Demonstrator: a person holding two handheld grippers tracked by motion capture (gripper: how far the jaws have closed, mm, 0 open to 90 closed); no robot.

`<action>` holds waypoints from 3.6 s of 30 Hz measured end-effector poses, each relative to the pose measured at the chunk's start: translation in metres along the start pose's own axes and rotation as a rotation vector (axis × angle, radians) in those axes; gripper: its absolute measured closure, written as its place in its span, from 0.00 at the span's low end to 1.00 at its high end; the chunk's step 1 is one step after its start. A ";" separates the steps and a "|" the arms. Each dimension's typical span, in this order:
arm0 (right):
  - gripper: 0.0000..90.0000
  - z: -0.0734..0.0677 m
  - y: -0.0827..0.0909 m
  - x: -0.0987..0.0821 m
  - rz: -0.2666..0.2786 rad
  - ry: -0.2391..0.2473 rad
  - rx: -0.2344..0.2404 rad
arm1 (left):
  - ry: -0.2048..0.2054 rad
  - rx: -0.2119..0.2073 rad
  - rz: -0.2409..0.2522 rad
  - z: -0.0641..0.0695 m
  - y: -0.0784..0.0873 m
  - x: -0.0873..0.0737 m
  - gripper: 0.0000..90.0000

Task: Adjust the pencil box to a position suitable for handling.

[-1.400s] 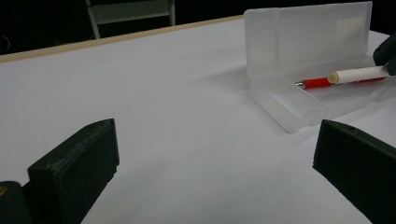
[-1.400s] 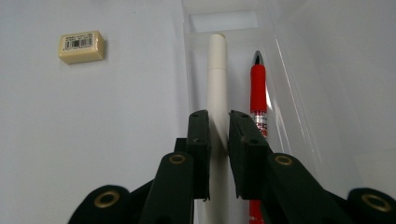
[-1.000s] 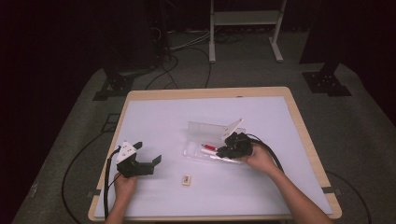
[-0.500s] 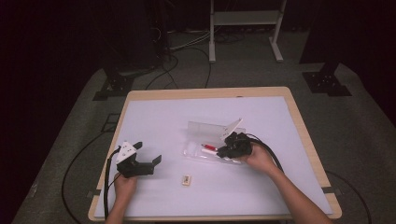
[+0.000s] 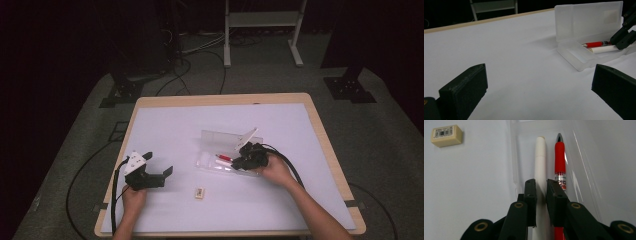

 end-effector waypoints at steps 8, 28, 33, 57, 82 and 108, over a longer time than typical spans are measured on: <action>0.86 -0.002 -0.001 0.000 0.016 -0.018 0.020 | 0.000 0.000 0.000 0.000 0.000 0.000 0.00; 0.74 -0.013 0.019 0.010 0.078 0.004 0.009 | -0.001 0.000 0.000 0.000 0.000 0.000 0.00; 0.71 -0.023 0.020 0.015 0.082 0.020 0.019 | 0.000 0.000 0.000 0.000 0.000 0.000 0.00; 0.53 -0.065 -0.001 0.033 0.102 0.066 0.098 | -0.001 0.000 0.000 0.000 0.000 0.000 0.00; 0.45 -0.088 -0.029 0.045 0.083 0.096 0.156 | 0.001 -0.001 0.000 0.000 0.000 0.000 0.00; 0.44 -0.103 -0.055 0.052 0.060 0.132 0.176 | 0.000 -0.002 0.000 0.000 0.000 0.000 0.00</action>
Point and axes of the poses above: each handheld gripper's, and its own axes: y roughly backward along the jaws, x roughly out of its top, z roughly to its right, the point moved 10 cm from there along -y, roughly forward along the jaws, and after that the axes turned 14 degrees about x, right-handed, at the moved point
